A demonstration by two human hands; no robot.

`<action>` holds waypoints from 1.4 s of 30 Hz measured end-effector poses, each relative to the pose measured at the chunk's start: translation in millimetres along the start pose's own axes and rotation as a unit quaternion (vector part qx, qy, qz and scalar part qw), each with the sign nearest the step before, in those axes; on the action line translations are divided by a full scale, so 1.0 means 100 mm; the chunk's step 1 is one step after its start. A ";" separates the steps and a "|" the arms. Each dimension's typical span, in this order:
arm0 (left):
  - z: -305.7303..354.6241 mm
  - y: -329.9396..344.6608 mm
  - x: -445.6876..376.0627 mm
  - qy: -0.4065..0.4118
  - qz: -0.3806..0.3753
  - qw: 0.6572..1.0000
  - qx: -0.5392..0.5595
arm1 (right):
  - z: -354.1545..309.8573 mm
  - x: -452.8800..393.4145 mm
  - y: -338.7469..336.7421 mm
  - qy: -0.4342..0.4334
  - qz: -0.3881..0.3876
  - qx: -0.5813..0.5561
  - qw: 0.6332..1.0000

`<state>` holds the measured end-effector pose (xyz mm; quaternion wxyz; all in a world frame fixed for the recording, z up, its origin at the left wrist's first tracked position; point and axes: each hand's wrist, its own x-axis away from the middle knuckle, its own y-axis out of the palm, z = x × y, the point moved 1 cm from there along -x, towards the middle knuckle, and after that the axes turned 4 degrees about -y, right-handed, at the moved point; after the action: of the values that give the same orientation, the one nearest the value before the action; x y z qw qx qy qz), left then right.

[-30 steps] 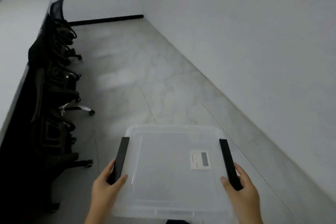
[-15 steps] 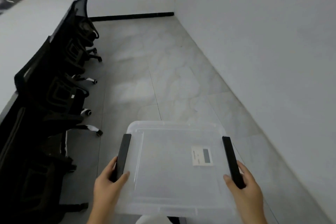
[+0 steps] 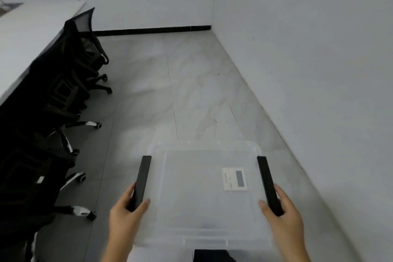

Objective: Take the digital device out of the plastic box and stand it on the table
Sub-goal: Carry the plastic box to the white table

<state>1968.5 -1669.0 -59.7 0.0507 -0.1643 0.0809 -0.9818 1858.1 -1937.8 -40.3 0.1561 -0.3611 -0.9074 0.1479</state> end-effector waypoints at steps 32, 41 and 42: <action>3.11 2.51 -8.09 -0.022 0.102 0.994 0.017 | -3.14 -7.94 4.36 -0.030 -0.075 0.005 0.997; 4.19 2.87 -10.30 -0.022 0.143 0.989 0.011 | -4.31 -10.00 5.82 -0.037 -0.123 0.010 0.992; 4.25 2.90 -10.58 -0.031 0.148 0.988 0.011 | -4.40 -10.22 6.01 -0.031 -0.125 0.009 0.992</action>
<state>3125.4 -1881.0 -46.5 0.1994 -0.1802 0.0917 -0.9588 3101.1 -2168.0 -50.8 0.1486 -0.2387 -0.9483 0.1470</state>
